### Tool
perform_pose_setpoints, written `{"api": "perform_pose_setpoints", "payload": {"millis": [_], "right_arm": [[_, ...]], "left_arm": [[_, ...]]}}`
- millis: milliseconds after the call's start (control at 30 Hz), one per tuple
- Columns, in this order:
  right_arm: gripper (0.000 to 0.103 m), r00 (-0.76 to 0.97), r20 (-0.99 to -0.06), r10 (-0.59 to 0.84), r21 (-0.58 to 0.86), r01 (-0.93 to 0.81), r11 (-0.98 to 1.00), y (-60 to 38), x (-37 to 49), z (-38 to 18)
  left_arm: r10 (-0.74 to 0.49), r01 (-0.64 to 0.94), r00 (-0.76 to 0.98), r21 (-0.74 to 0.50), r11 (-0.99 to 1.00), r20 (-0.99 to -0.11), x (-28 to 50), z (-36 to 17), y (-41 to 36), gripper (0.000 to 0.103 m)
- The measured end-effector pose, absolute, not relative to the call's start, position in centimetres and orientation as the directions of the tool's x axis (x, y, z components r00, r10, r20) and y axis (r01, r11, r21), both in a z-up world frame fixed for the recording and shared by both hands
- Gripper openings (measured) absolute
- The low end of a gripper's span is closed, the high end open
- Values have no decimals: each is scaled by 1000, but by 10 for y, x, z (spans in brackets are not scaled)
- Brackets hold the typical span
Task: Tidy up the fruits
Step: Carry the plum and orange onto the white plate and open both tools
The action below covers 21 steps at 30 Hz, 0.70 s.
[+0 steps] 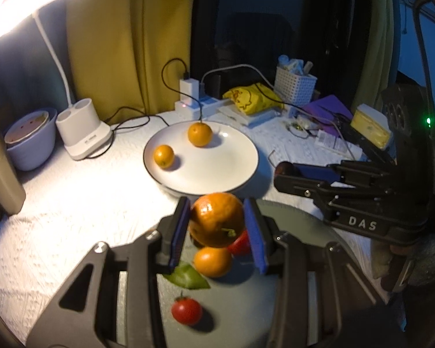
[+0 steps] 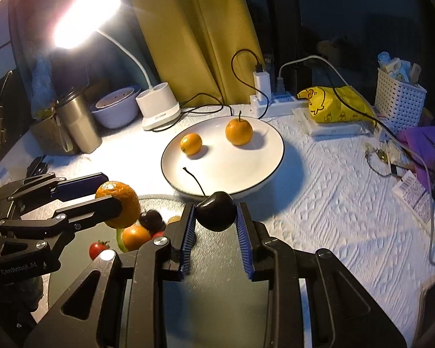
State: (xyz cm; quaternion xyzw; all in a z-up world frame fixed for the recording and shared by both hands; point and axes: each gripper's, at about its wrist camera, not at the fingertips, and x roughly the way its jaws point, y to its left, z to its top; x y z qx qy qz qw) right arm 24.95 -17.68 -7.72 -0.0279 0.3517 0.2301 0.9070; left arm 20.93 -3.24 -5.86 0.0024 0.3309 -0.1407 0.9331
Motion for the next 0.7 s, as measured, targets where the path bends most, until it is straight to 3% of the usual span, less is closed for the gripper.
{"api": "perform_pose_setpoints", "payload": {"millis": [700], "right_arm": [[30, 632, -663, 400, 124, -435, 892, -174, 317, -90]], "left_arm": [[-273, 274, 726, -99, 957, -631, 274, -66, -30, 40]]}}
